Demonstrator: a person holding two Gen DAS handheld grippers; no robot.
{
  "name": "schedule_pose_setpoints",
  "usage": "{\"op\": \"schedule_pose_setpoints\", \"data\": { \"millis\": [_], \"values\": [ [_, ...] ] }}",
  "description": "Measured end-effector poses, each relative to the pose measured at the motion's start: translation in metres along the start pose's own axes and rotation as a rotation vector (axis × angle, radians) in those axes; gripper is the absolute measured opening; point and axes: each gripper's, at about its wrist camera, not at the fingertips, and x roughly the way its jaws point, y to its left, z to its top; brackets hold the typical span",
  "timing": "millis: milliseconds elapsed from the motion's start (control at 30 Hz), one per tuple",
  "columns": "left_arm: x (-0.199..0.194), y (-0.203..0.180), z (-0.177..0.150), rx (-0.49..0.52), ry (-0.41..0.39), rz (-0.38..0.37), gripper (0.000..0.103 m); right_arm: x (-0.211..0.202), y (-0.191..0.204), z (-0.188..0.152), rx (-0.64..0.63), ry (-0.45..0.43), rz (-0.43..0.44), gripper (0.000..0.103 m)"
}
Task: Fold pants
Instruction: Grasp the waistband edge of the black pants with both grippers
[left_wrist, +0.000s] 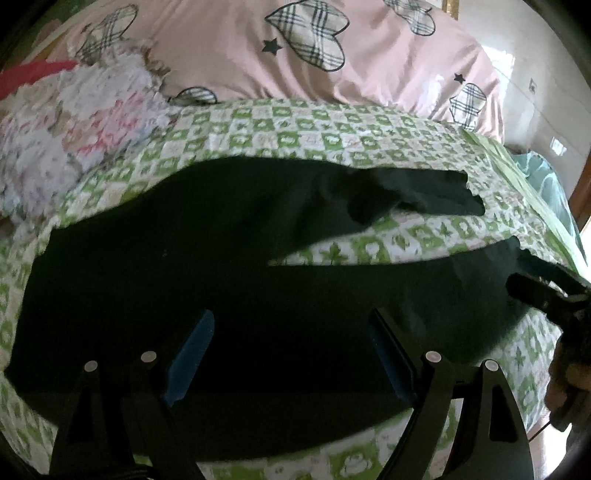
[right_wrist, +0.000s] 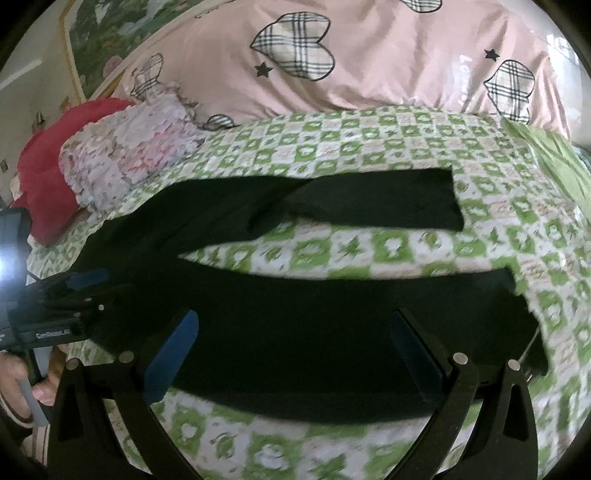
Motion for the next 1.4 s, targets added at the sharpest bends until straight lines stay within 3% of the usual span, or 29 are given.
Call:
{"op": "schedule_pose_setpoints", "data": {
  "millis": [400,933,1167,1300,1367,1400],
  "values": [
    [0.043,0.003,0.072,0.044,0.031,-0.068,0.086,0.01,-0.072,0.066,0.067,-0.018,-0.03,0.103],
    [0.143,0.003,0.164,0.211,0.134,-0.12,0.086,0.08,-0.144,0.136,0.112,0.093,-0.031,0.103],
    [0.19,-0.002,0.177,0.269,0.236,-0.2,0.086,0.111,-0.166,0.148,0.142,0.157,-0.012,0.103],
    [0.213,-0.007,0.175,0.287,0.323,-0.216,0.079,0.125,-0.173,0.15,0.152,0.188,0.024,0.094],
    [0.218,-0.009,0.174,0.286,0.343,-0.227,0.072,0.132,-0.174,0.151,0.146,0.203,0.03,0.081],
    [0.219,-0.01,0.173,0.282,0.346,-0.241,0.064,0.136,-0.174,0.151,0.144,0.215,0.03,0.07]
  ]
}}
